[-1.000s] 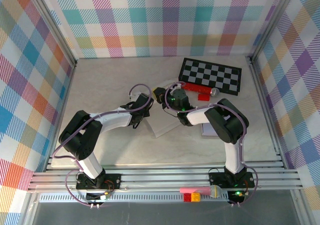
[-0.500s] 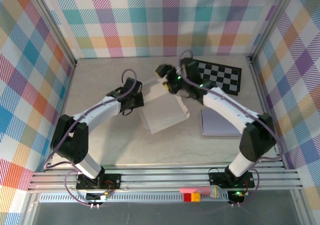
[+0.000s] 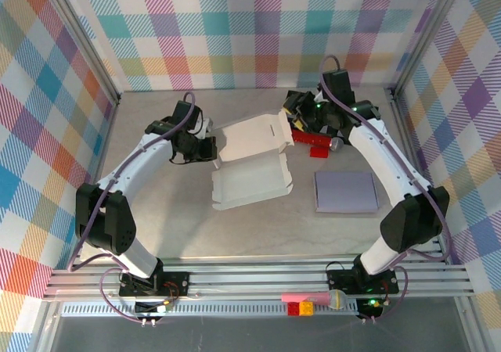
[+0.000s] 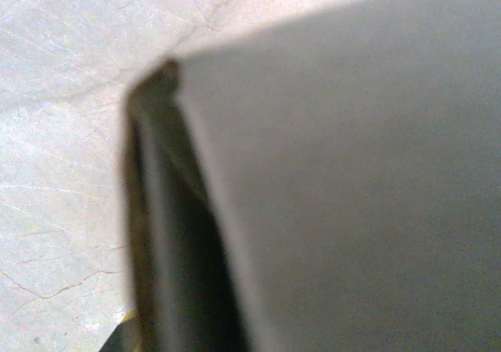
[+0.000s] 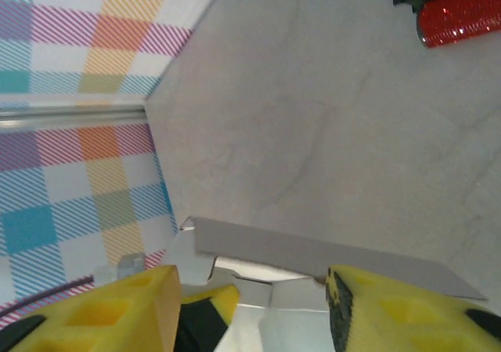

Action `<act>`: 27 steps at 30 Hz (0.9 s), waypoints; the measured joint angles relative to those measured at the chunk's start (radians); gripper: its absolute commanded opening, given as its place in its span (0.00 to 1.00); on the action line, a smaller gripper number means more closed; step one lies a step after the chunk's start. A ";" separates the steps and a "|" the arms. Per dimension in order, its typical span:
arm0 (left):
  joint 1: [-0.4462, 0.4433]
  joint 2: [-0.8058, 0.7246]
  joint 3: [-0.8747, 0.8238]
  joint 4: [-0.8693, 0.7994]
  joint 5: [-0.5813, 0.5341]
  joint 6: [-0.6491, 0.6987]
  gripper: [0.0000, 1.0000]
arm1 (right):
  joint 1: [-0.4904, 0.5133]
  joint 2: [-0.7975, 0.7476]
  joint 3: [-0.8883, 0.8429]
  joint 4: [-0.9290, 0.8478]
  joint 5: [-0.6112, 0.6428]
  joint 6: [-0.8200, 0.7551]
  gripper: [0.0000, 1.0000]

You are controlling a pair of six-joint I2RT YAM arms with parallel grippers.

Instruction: Fold the paper box

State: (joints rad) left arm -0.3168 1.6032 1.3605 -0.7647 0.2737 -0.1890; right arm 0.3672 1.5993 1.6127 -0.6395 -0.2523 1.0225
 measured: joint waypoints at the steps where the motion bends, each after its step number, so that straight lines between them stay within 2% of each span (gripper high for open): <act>1: 0.000 0.000 0.002 -0.006 0.003 0.004 0.00 | 0.001 0.000 0.000 -0.014 -0.002 0.008 0.47; 8: 0.000 0.008 0.004 -0.040 0.006 0.021 0.00 | 0.005 -0.010 -0.032 -0.031 0.010 0.077 0.56; 13: 0.002 0.008 0.005 -0.042 0.031 0.026 0.00 | -0.025 -0.067 -0.089 -0.008 0.018 -0.005 0.55; 16: 0.012 0.010 0.006 -0.041 0.092 0.028 0.00 | -0.112 -0.104 -0.130 0.062 -0.092 -0.123 0.46; 21: 0.042 0.051 0.026 -0.010 0.260 0.031 0.00 | -0.268 -0.106 -0.211 0.238 -0.373 -0.270 0.40; 27: 0.056 0.120 0.060 0.024 0.420 0.048 0.00 | -0.301 -0.051 -0.309 0.464 -0.652 -0.294 0.40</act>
State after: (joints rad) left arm -0.2607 1.7229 1.4204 -0.7406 0.6937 -0.1410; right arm 0.0666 1.5478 1.3037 -0.1757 -0.9043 0.7284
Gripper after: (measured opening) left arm 0.054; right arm 0.402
